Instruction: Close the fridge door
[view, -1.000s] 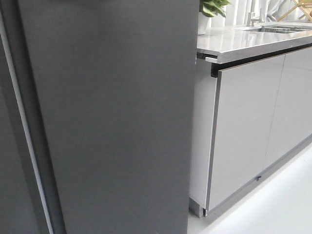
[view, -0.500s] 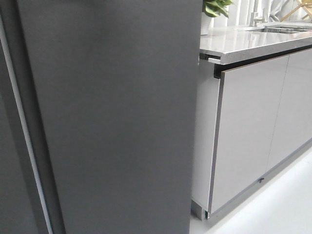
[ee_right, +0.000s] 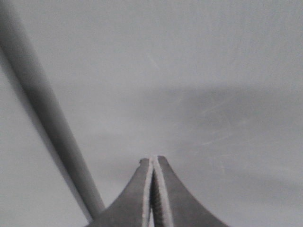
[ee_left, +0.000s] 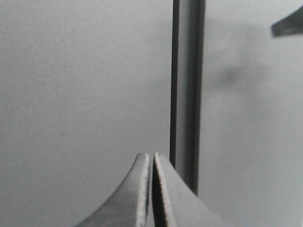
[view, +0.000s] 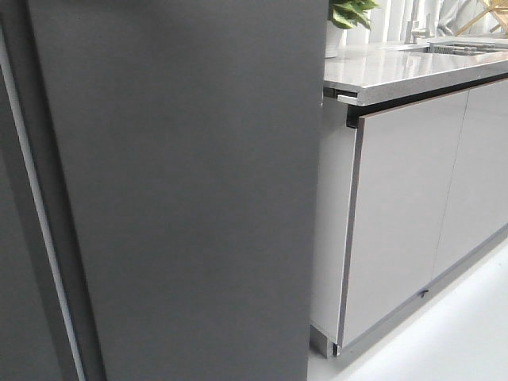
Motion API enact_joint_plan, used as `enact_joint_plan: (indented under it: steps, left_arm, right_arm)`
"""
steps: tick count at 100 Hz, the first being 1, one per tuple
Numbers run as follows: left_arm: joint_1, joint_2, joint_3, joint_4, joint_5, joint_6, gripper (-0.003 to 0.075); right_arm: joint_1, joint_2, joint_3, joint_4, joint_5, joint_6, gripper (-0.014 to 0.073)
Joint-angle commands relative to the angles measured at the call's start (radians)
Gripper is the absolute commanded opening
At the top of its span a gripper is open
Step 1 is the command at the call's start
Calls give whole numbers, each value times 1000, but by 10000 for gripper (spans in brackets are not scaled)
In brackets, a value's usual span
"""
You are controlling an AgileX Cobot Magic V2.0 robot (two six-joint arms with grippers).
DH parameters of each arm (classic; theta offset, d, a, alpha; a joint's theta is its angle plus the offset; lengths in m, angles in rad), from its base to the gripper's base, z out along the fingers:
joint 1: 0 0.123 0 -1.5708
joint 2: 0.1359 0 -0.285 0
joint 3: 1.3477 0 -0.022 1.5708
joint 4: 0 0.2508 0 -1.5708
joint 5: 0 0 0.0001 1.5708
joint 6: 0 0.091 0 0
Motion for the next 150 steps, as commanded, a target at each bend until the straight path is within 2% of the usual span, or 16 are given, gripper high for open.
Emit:
enact_joint_plan:
  steps: [1,9,29,44,71,83,101,120,150]
  left_arm:
    - [-1,-11,35,-4,-74,-4,-20]
    - [-1,-11,35,-4,-74,-4,-20]
    - [-1,-11,35,-4,-74,-4,-20]
    - [-1,-11,35,-4,-74,-4,-20]
    - [-1,-11,35,-4,-74,-4,-20]
    - [-1,-11,35,-4,-74,-4,-20]
    - [-1,-11,35,-4,-74,-4,-20]
    - [-1,-11,35,-4,-74,-4,-20]
    - [-1,-11,35,-4,-74,-4,-20]
  right_arm:
    - [-25,-107,-34,-75,-18,75,-46]
    - [-40,-123,-34,-155,21,137,-46]
    - [-76,-163,-34,-221,88,192,-46]
    - [-85,-215,-34,-370,150,277,-46]
    - [-85,-399,-34,-588,340,404,-46]
    - [-85,-504,-5,-653,375,442,-46]
    - [-85,-691,138,-728,405,472,-46]
    - [-85,-881,313,-728,459,526,-46]
    - [-85,-1181,580,-741,457,589,-46]
